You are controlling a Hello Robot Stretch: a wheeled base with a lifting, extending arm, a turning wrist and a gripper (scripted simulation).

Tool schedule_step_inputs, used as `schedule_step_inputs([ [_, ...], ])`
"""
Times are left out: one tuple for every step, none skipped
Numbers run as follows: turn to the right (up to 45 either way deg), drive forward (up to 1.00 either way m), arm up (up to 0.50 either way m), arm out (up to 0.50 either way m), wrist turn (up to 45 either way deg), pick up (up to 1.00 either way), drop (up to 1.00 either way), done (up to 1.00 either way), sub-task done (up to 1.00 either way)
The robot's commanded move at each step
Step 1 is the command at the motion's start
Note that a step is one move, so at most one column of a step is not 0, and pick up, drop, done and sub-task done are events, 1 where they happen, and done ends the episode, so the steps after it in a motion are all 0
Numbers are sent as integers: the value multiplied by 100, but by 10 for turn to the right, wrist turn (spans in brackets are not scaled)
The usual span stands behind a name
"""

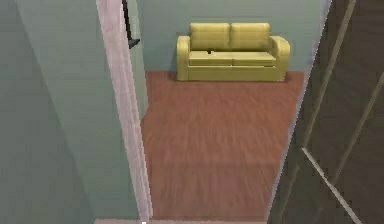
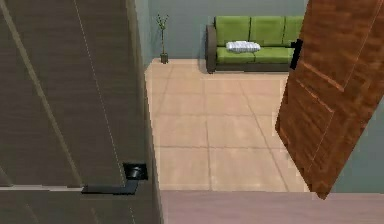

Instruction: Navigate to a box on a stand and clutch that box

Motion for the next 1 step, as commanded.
schedule_step_inputs([
  [0,45,0,0,0,0,0,0,0],
])
